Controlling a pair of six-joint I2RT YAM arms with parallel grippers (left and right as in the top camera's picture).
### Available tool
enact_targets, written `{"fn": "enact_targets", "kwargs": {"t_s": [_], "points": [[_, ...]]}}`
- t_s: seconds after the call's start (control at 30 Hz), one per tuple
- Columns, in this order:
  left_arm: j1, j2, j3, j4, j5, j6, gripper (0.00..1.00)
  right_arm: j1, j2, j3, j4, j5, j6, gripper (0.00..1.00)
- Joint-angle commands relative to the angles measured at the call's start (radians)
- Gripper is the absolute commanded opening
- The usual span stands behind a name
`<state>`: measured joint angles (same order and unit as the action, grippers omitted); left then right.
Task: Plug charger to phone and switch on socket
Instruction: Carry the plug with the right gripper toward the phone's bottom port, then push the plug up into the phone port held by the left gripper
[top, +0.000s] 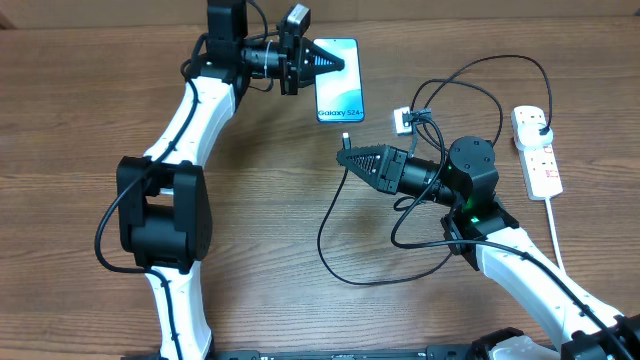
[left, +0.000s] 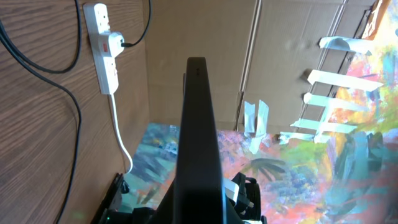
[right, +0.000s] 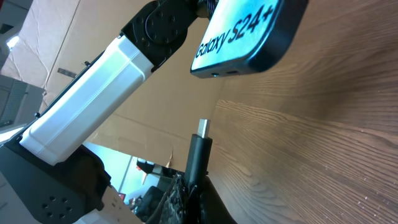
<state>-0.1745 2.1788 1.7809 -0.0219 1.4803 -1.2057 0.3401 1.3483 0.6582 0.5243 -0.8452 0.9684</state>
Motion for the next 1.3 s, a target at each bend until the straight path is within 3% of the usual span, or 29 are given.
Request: {"fn": "enact_targets", "kwargs": {"t_s": [0.0,0.8,1.27], "points": [[-0.013,0.0,0.017,0.004,0.01,0.005,0.04,-0.004,-0.011,0.004,0.013,0.007,0.001,0.04],[-0.061,0.0,0.017,0.0,-0.025,0.023,0.04,-0.039,-0.011,0.004,-0.002,0.022,0.001,0.04],[-0.06,0.0,0.017,-0.01,-0.021,-0.048,0.04,-0.04,-0.011,0.004,0.054,0.037,0.058,0.04]]}}
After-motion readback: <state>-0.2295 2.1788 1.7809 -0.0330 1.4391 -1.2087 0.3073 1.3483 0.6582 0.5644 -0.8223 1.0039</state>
